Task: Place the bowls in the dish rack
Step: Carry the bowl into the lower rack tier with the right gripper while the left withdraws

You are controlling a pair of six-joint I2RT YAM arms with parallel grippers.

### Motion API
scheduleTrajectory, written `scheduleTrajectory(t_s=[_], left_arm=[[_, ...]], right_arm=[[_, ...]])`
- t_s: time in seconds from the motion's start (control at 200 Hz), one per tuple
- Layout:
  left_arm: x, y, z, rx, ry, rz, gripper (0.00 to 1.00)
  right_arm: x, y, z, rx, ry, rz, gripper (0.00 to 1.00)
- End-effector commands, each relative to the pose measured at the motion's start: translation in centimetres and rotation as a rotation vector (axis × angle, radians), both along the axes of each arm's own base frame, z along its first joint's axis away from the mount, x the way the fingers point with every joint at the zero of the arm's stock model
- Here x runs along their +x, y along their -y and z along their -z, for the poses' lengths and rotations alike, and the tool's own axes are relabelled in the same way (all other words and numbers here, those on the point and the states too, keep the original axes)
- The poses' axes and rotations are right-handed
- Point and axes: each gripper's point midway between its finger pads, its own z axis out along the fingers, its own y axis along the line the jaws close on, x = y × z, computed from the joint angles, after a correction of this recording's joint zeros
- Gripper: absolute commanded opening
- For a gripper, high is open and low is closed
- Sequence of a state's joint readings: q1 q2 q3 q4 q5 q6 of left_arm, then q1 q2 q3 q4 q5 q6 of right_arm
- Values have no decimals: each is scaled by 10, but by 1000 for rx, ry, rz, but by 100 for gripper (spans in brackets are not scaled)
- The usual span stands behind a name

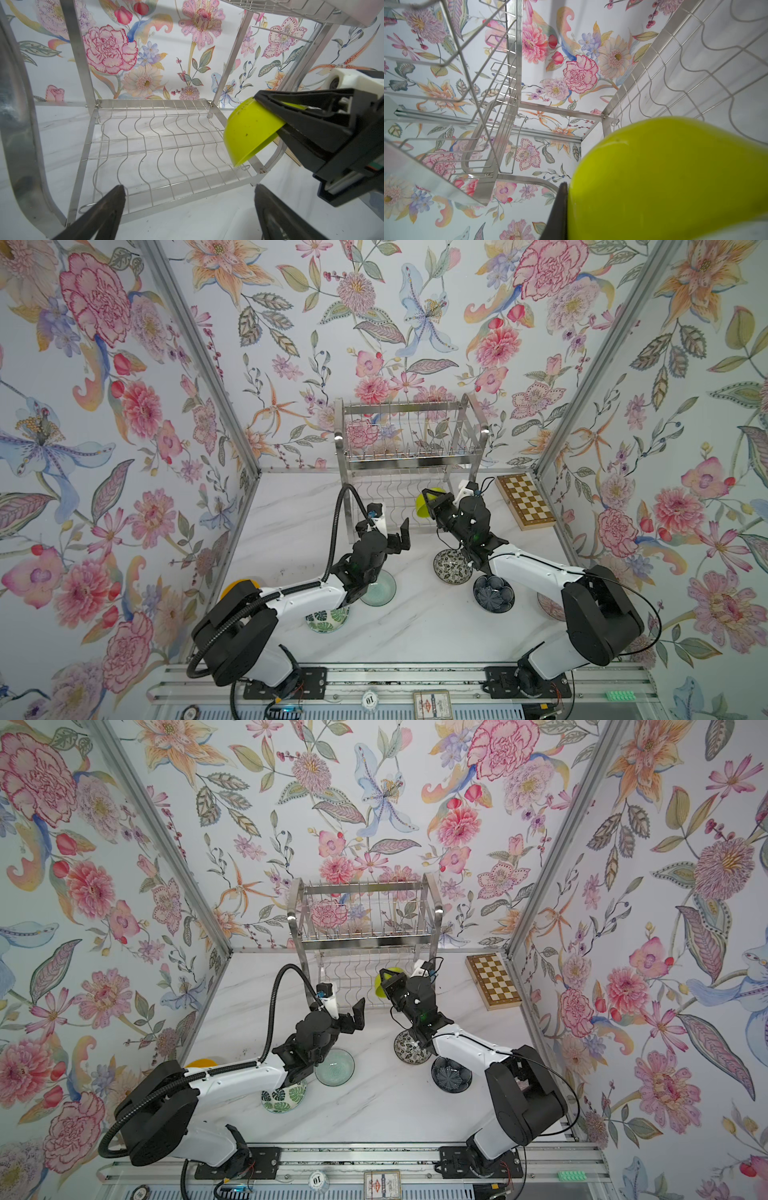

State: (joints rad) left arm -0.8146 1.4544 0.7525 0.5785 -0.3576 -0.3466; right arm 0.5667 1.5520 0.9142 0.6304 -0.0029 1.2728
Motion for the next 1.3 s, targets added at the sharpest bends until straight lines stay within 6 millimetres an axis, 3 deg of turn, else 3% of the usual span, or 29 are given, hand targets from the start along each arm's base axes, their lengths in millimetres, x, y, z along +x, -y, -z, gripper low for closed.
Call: scheduleTrajectory(t_s=[0.0, 0.31, 0.47, 0.631, 0.781, 0.806, 0.956, 1.051, 1.296], left_arm=[[-11, -13, 14, -35, -123, 60, 99], [-8, -72, -6, -233, -243, 66, 99], [-3, -106, -17, -293, -245, 19, 99], [10, -136, -15, -388, -245, -19, 99], [24, -150, -5, -475, -291, -9, 99], [27, -151, -5, -483, -295, -8, 99], [48, -168, -1, -566, -302, -35, 99], [62, -169, -11, -611, -278, 7, 99], [95, -168, -10, -655, -283, 53, 99]], right_arm=[[-8, -16, -26, -84, 144, -120, 0], [-8, -62, -23, -240, 282, -374, 0], [-3, -73, -12, -292, 327, -431, 0], [-4, -88, -5, -302, 406, -511, 0], [1, -102, 3, -272, 456, -559, 0], [13, -91, 4, -276, 458, -536, 0], [26, -105, 19, -269, 491, -584, 0], [39, -113, 26, -263, 501, -604, 0], [66, -132, 34, -209, 513, -649, 0]])
